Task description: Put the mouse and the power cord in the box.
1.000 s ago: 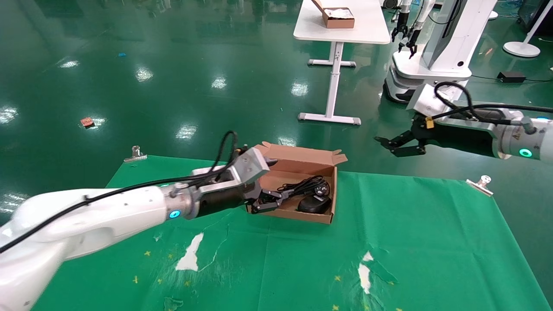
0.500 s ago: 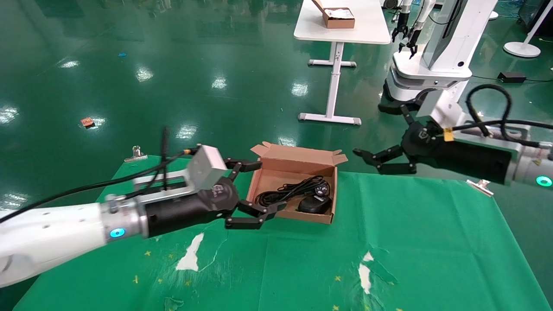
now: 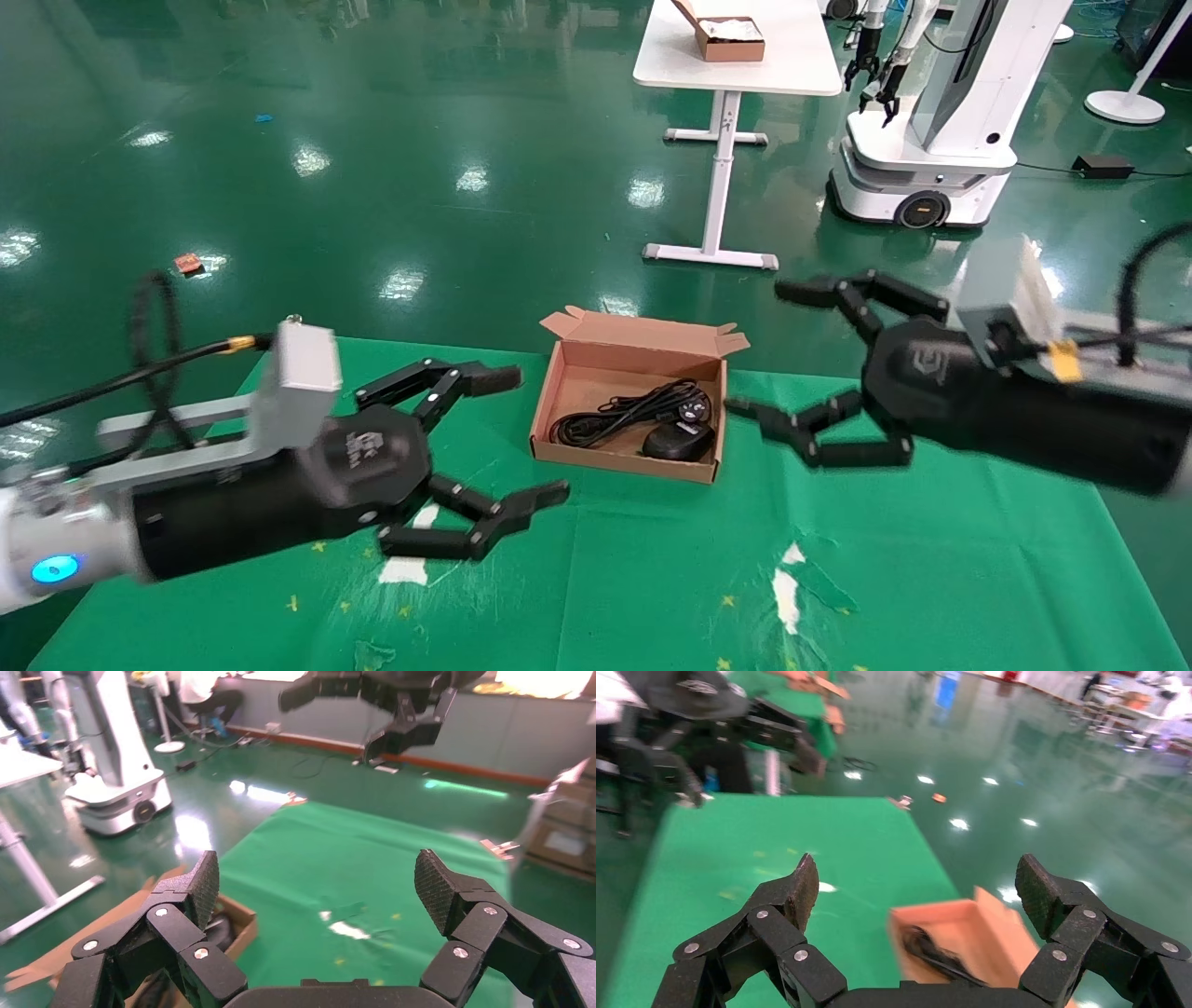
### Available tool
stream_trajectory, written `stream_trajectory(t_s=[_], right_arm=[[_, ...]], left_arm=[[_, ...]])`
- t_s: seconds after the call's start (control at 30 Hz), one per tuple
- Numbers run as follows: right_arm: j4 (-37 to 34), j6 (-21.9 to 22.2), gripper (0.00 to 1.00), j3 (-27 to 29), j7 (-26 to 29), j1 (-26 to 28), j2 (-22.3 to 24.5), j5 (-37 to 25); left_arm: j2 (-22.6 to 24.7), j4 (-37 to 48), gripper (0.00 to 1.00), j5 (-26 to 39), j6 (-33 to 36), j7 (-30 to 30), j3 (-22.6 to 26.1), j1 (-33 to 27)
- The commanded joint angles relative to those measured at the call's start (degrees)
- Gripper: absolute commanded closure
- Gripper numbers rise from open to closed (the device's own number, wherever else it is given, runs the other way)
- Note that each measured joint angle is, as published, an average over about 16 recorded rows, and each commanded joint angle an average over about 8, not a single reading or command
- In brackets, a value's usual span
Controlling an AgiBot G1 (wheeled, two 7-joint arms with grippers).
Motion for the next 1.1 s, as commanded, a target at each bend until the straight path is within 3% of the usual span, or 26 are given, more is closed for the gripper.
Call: stream_trajectory(t_s=[0.03, 0.4, 0.6, 1.1], right_arm=[[2.48, -1.19, 0.00, 0.67, 1.79, -1.68, 0.94, 1.45], [16.00, -7.69, 0.00, 4.34, 11.52, -10.84, 6.04, 9.35], [21.26, -10.20, 0.00, 5.72, 14.90, -14.35, 7.94, 12.40], [21.24, -10.20, 0.00, 5.80, 14.91, -14.41, 8.01, 12.50]], left_arm=[[-1.50, -1.61, 0.00, -1.25, 1.66, -0.99, -1.18, 1.01], [-9.54, -10.23, 0.00, -7.94, 10.61, -6.31, -7.52, 6.44], [-11.69, -12.57, 0.00, -9.75, 13.03, -7.48, -9.18, 7.85], [-11.60, -12.45, 0.00, -9.74, 12.91, -7.48, -9.13, 7.82]])
